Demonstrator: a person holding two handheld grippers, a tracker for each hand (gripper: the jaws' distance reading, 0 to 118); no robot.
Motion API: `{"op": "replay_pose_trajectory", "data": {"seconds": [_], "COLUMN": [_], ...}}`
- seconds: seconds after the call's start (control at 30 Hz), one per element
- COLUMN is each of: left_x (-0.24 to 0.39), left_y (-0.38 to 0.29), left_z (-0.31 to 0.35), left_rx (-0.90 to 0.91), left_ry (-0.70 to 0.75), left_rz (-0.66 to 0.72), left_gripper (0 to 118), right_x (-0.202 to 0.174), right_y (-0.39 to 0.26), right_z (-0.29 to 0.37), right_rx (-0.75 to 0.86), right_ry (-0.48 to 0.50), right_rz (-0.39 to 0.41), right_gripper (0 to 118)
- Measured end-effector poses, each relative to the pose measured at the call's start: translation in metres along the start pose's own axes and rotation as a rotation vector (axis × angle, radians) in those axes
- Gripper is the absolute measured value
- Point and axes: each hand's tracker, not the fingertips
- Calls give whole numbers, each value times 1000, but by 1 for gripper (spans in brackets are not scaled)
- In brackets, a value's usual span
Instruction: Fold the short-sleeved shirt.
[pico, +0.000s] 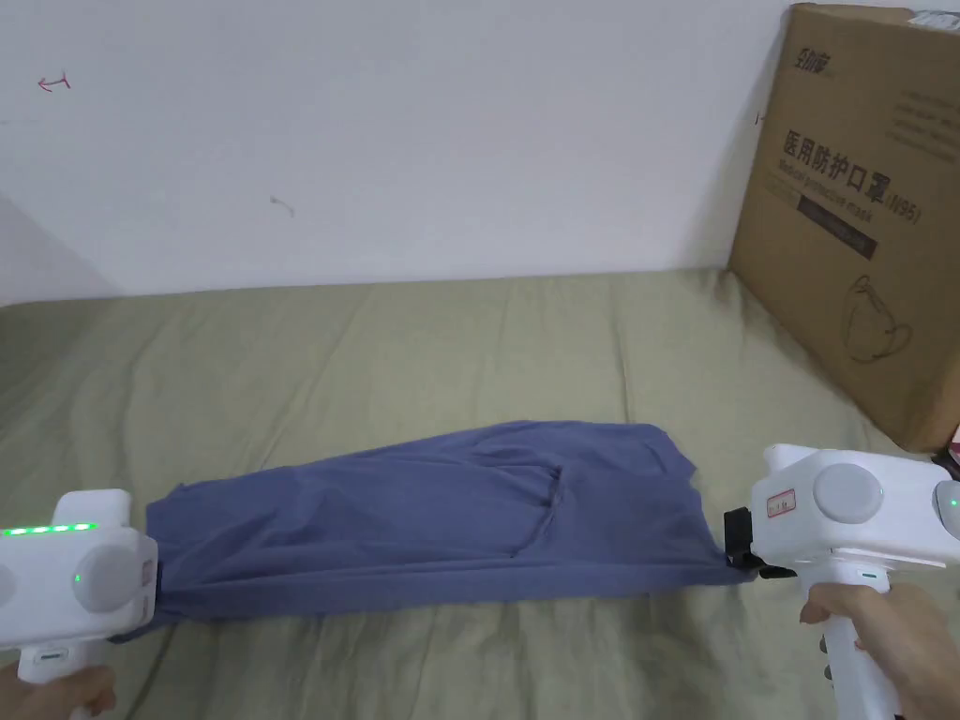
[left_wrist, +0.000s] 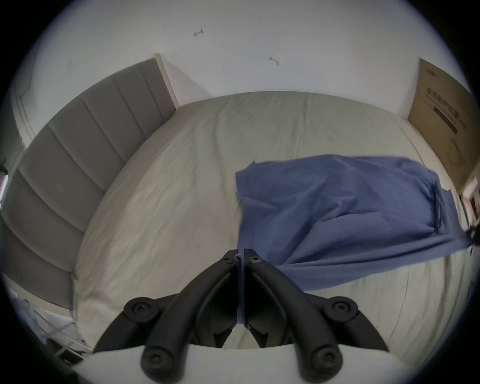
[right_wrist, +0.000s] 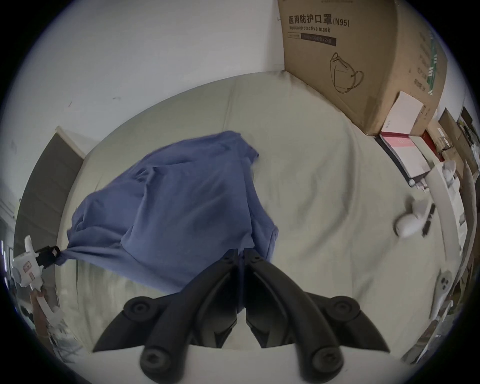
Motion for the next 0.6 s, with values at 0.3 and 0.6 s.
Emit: {"op": "replay_pose_trajectory", "data": {"seconds": [0.3, 0.6], "left_x": [-50, -69], "left_y": [-131, -217], "left_z": [90, 121], "left_rx": [-3, -66], "left_ry": [19, 2], "left_rz": [-96, -131], "left_gripper": [3, 3], "right_x": [13, 28], "right_y": [-154, -241], "right_z": [81, 106], "right_rx": [-59, -96], "right_ry": [30, 44], "right_rz": [-12, -100], "right_gripper": [3, 3]}}
